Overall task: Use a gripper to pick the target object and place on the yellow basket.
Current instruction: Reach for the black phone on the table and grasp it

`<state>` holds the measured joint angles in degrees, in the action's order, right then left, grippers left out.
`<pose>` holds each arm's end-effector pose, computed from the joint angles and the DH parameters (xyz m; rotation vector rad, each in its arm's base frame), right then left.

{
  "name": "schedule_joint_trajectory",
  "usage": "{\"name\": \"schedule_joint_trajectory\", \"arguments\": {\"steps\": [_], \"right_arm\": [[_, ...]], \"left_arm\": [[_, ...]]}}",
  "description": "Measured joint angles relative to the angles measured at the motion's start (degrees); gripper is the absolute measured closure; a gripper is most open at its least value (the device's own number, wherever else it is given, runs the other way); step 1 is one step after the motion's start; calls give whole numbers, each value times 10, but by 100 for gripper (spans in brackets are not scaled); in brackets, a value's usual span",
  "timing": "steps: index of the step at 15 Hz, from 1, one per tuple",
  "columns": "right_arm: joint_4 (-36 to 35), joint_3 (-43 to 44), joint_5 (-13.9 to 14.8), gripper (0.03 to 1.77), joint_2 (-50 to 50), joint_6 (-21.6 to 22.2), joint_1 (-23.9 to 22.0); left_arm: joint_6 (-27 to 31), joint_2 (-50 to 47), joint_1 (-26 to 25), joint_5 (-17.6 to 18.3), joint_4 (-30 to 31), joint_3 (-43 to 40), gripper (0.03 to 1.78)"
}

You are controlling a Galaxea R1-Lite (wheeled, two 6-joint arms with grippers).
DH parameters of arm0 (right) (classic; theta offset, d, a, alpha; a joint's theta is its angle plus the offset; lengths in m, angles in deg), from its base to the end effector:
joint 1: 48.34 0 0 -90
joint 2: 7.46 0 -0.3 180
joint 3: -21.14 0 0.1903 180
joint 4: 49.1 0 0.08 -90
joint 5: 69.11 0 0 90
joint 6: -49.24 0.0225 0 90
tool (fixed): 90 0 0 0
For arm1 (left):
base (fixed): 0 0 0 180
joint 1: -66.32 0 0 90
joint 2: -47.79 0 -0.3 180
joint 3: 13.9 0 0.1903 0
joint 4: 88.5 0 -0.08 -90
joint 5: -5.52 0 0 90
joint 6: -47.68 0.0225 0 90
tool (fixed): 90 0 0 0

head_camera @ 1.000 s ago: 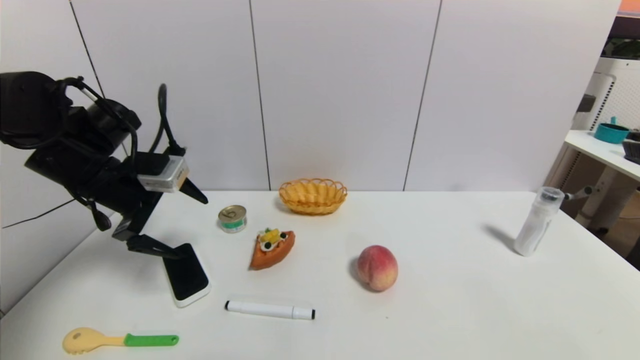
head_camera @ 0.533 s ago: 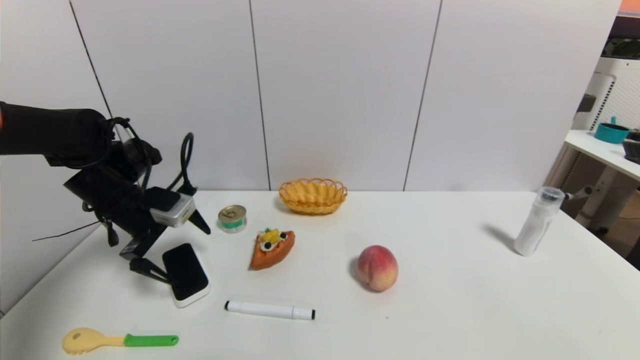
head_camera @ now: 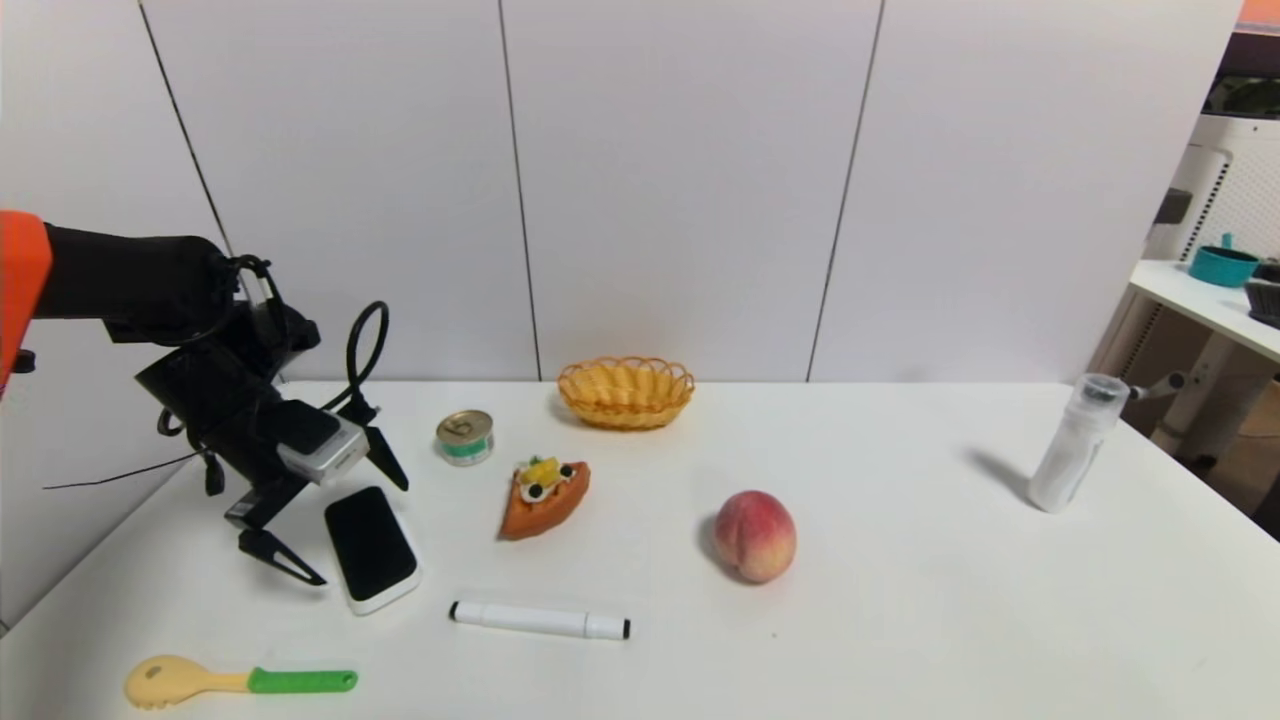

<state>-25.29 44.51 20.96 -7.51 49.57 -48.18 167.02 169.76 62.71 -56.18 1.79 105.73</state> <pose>-0.0229 -0.0001 0.0747 0.0057 0.0068 0.0016 0.3454 0.0111 0.1470 1.1675 0.5321 -1.6163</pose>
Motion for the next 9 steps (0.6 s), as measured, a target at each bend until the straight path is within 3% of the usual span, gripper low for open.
{"name": "schedule_joint_trajectory", "arguments": {"steps": [9], "right_arm": [[0, 0, 0, 10, 0, 0, 0]], "left_arm": [[18, 43, 0, -1, 0, 0, 12]]}}
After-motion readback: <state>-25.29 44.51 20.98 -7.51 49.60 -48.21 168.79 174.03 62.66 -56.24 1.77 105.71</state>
